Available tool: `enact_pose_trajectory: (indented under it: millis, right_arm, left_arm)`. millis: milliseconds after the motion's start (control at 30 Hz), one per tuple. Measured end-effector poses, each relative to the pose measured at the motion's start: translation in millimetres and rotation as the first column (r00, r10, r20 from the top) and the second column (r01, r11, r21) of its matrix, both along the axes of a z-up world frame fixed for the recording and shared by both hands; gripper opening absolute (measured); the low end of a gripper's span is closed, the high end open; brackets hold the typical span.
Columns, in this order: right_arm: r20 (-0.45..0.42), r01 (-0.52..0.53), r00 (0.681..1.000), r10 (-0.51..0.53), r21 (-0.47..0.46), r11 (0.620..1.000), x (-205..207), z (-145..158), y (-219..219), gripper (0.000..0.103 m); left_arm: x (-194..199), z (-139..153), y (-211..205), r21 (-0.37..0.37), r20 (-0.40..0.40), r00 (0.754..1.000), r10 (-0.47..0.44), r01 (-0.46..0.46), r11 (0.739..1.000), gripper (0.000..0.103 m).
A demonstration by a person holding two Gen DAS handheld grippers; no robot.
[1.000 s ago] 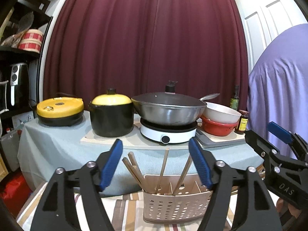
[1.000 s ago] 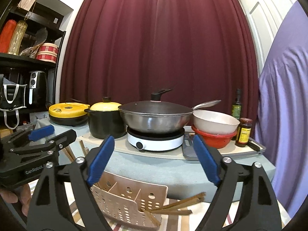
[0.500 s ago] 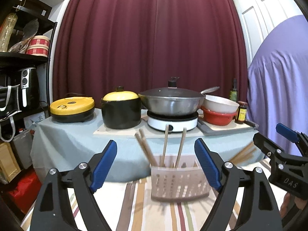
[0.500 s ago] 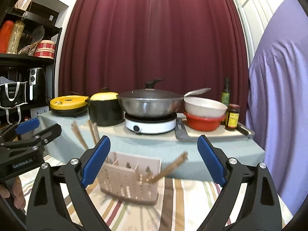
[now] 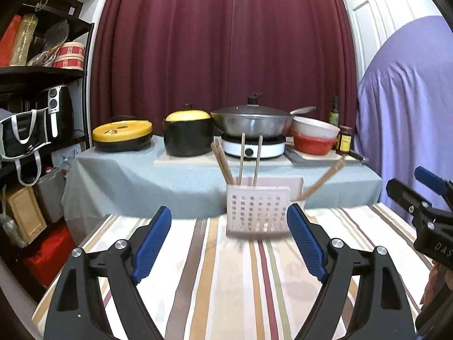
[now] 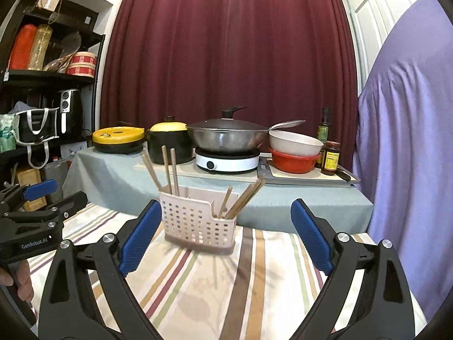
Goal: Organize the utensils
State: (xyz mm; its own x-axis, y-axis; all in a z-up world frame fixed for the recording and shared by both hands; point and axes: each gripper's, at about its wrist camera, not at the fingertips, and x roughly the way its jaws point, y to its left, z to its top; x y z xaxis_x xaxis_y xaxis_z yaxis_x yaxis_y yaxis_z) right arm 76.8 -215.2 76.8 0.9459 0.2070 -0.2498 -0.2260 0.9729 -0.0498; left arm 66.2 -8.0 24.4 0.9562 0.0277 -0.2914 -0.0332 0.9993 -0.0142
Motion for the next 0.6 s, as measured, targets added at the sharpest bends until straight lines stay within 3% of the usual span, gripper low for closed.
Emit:
enact_pose_trajectory:
  millis: [300,600]
  right_arm:
    - [-0.06,-0.005,0.998,0.004,-0.005,1.0,-39,-14,-9,0.091]
    - [-0.087,0.0,0.996,0.001,0.009,1.0,-59,-27,-14,0.091]
  left_arm:
    - [-41,-11,-3,0.005,-0.017,1.0,0.005,-0.005,1.0,0.083]
    - [-53,-29,-4,-0.012,-0.07,0.998,-0.001,0.001,1.0,0.083]
